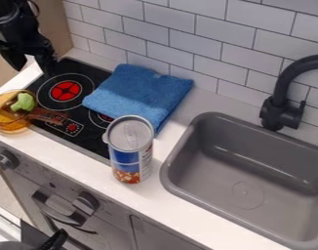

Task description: Moving pot into left side burner

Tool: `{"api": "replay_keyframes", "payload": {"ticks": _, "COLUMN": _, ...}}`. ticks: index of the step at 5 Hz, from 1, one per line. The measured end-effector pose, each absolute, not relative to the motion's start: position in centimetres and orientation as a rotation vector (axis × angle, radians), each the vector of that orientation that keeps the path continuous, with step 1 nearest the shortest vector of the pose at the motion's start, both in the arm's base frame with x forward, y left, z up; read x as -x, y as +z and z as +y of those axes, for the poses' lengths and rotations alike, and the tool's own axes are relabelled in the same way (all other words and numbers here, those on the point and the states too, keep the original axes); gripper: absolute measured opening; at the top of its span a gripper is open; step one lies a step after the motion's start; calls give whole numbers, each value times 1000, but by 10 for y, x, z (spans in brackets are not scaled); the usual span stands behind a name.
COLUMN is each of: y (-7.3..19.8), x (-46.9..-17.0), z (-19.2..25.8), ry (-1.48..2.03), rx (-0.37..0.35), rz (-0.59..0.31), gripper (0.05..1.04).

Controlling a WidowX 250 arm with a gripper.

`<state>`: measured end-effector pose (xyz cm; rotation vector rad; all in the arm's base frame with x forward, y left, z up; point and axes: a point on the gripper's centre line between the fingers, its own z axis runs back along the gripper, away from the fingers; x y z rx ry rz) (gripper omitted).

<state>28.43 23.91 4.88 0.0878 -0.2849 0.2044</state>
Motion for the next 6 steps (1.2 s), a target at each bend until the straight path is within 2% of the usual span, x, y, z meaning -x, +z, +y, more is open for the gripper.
{"api": "replay_keyframes", "payload": {"ticks": 1, "y": 35, "x": -280, "z": 236, "ry": 198, "rx": -64, "rz": -249, "gripper": 1001}}
{"api": "replay_keyframes", "payload": {"ticks": 4, "y": 20, "x": -242, "z": 261, "ry": -272, "rx": -54, "rz": -89, "gripper": 1000}}
{"api": "replay_keyframes", "payload": {"ticks": 6, "y": -13, "x": -225, "z": 267, "ry": -513, "rx": -62, "rz": 21, "gripper": 1000}}
